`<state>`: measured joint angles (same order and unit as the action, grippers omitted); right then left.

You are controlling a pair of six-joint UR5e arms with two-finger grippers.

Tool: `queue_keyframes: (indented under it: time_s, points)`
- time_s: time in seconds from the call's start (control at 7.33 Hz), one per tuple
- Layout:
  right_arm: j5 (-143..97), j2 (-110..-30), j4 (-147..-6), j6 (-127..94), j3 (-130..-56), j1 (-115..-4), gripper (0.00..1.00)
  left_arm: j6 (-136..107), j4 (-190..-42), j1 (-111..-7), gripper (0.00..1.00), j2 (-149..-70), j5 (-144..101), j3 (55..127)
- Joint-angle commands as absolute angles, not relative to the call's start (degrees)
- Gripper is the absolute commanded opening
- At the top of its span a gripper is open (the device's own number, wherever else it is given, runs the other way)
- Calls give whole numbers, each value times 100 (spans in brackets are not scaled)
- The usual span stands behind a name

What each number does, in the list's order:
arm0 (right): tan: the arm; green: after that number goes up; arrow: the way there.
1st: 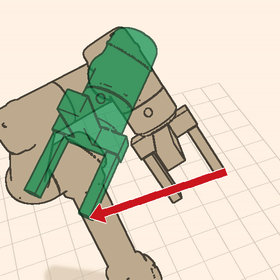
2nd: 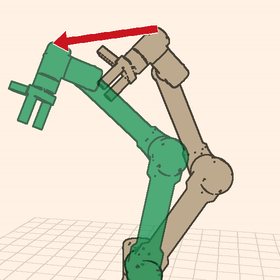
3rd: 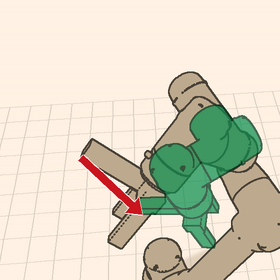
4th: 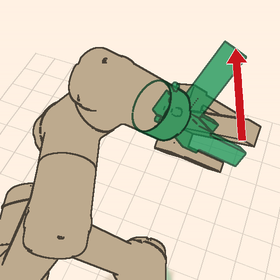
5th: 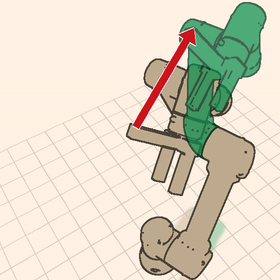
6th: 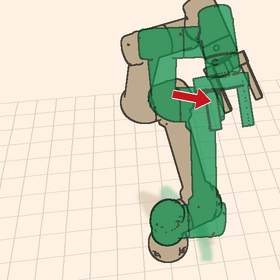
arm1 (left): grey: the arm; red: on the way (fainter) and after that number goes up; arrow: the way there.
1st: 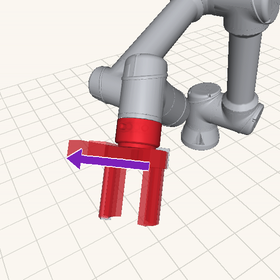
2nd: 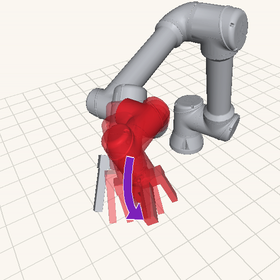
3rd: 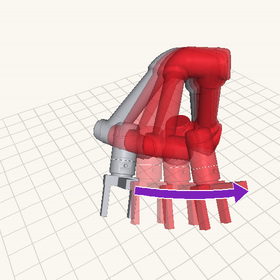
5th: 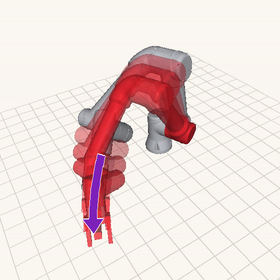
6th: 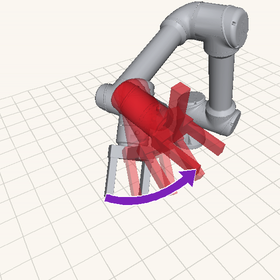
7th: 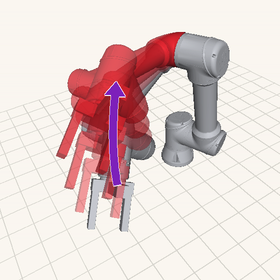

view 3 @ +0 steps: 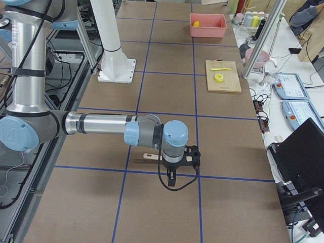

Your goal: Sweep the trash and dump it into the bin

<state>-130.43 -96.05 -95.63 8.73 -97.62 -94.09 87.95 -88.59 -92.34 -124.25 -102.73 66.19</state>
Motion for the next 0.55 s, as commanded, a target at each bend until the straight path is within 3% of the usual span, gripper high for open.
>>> queue_keyframes:
  time_s: [0.0, 0.41]
  points:
    - [-13034, -9624, -9571, 835, -9712, -9404, 100, 8728, -8684, -9378, 0, -12436, -10292, 6855]
    - [-13034, -9624, -9562, 817, -9659, -9404, 100, 7598, -8666, -9404, 0, -12437, -10292, 7101]
